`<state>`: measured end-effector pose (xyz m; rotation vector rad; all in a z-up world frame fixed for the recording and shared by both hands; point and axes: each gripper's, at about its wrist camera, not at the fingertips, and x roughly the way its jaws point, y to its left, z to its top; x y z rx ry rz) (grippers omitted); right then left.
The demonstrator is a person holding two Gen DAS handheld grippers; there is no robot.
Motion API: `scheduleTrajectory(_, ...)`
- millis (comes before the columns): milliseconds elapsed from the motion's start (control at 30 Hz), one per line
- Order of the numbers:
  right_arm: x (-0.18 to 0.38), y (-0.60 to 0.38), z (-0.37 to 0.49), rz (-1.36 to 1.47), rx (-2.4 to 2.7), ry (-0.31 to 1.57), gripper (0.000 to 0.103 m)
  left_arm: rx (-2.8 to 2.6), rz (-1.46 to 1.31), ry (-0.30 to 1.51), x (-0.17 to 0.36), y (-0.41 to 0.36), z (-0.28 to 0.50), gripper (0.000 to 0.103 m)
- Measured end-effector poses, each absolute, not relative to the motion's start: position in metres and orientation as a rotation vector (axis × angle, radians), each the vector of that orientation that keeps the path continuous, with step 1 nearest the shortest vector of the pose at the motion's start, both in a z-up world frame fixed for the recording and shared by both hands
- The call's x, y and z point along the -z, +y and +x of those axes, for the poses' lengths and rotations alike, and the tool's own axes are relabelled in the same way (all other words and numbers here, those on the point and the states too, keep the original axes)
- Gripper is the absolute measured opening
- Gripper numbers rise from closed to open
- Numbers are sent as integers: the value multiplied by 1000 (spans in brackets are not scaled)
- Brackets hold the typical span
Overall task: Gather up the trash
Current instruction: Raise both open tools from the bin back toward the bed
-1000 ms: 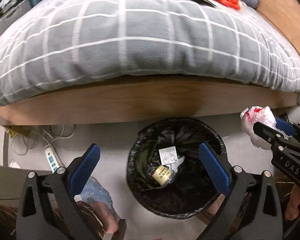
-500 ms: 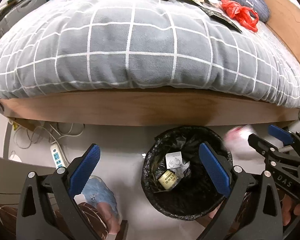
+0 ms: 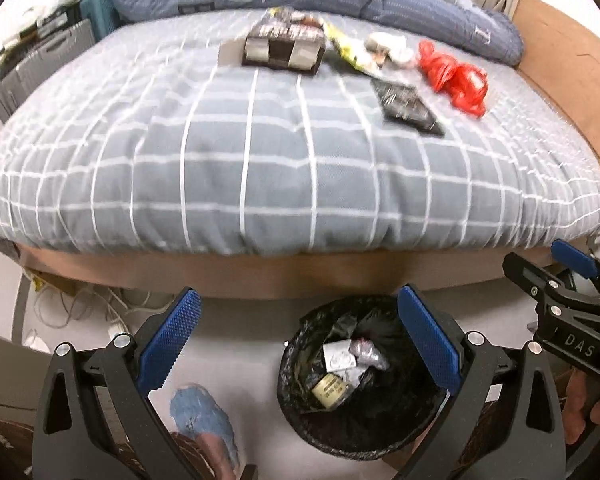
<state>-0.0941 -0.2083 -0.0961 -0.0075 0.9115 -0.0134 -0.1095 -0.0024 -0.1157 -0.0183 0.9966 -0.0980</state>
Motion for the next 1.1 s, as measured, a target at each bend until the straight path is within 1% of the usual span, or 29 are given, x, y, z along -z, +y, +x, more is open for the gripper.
scheduleTrajectory(133, 75, -211, -96, -8, 38, 841, 94, 105, -17, 976, 102, -6, -105, 97)
scheduleTrajectory(433, 20, -230, -84, 15, 80, 687, 95, 106, -5, 864, 53, -11, -86, 97)
scheduleTrajectory(533, 14, -241, -73, 37, 99, 680, 95, 101, -12, 828, 41, -10, -73, 97)
scheduleTrajectory(967, 10, -252, -13, 2, 98, 675, 95, 91, -13, 813, 27, -5, 2, 97)
scheduleTrajectory(1100, 8, -254, 8, -15, 98, 670, 93, 81, -13, 802, 22, 0, 20, 97)
